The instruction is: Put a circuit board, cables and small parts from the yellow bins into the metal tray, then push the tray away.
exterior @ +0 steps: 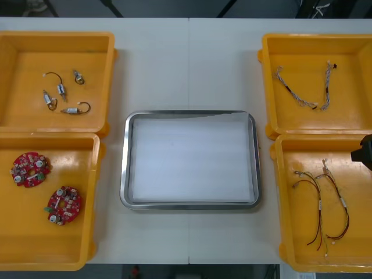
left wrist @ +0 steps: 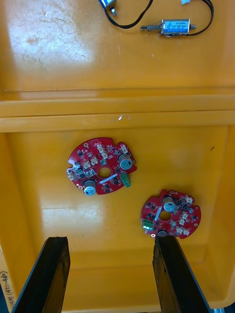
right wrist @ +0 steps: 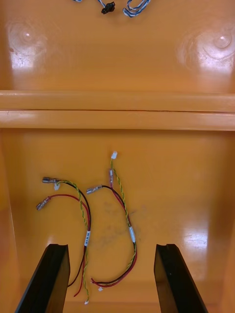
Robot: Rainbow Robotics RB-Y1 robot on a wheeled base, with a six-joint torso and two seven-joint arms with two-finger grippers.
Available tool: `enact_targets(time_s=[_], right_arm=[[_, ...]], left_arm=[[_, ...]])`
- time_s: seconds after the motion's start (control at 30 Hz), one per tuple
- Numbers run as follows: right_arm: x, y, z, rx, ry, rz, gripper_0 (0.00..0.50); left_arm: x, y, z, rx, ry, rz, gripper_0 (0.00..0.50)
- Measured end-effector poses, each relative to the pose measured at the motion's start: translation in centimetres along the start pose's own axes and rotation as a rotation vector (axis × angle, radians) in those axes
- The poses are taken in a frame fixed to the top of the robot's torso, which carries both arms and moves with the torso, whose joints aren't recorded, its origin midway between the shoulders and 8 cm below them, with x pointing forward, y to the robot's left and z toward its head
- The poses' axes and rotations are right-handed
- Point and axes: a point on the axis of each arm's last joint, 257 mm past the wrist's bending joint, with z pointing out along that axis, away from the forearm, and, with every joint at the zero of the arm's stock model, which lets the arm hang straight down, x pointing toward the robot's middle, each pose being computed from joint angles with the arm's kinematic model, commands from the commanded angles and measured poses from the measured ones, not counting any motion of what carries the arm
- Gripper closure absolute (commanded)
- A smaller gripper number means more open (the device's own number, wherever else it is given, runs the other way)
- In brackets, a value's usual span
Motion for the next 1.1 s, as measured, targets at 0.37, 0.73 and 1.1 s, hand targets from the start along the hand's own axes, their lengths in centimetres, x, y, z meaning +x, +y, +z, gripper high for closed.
enact_targets(time_s=[0.37,0.73,1.1], right_arm=[[-0.3,-0.1,-0.4,-0.001,-0.013,-0.002,0.0],[0.6,0.0,-0.5,-0.009,-0.002,-0.006,0.0],[4.8,-1.1,0.1,-0.003,0.071,0.019,0.0]], left_arm=[[0.8,0.6,0.1,-0.013,0.024,-0.001,0.0],[-0.3,0.6,0.5,0.001,-0.035,-0.007,0.0],[1.2,1.7,2.8,0.005,-0.055,-0.041,0.0]])
